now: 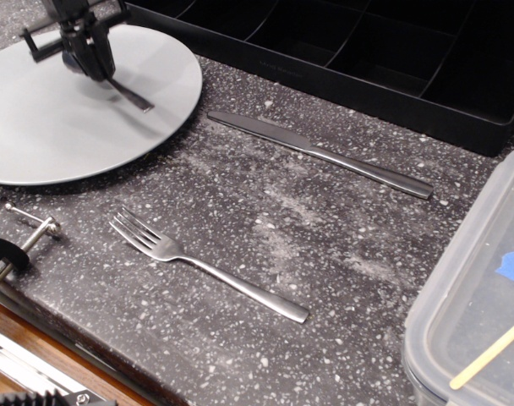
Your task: Put spoon on plate
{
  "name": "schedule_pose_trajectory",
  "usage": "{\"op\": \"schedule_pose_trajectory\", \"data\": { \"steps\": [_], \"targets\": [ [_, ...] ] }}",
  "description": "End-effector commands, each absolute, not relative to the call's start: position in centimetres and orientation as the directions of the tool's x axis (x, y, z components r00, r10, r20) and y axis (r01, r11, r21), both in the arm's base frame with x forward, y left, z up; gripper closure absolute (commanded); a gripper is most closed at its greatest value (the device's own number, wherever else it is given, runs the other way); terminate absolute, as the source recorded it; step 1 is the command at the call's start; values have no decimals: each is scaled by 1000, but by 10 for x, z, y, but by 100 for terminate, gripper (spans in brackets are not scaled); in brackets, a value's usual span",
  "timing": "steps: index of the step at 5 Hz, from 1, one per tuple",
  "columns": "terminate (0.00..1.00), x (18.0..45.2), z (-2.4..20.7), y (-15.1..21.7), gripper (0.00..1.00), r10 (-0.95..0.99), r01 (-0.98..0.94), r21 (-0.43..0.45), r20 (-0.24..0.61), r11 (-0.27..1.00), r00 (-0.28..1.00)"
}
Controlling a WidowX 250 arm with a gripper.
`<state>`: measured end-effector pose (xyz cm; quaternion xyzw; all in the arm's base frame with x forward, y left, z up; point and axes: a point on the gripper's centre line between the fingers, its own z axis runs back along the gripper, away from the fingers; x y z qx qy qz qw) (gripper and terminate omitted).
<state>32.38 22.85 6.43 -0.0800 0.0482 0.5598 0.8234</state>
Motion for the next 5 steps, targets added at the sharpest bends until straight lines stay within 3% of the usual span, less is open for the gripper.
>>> {"op": "schedule_pose_trajectory", "data": {
  "steps": [1,2,4,5],
  "targets": [
    [0,328,63,240,100,927,-928,-58,-65,367,371],
    [0,328,65,241,0,907,-907,-44,-34,418,420],
    [0,328,65,241,0,907,-907,-44,-34,418,420],
    [100,328,65,241,0,907,-907,-44,-34,418,420]
  ]
}}
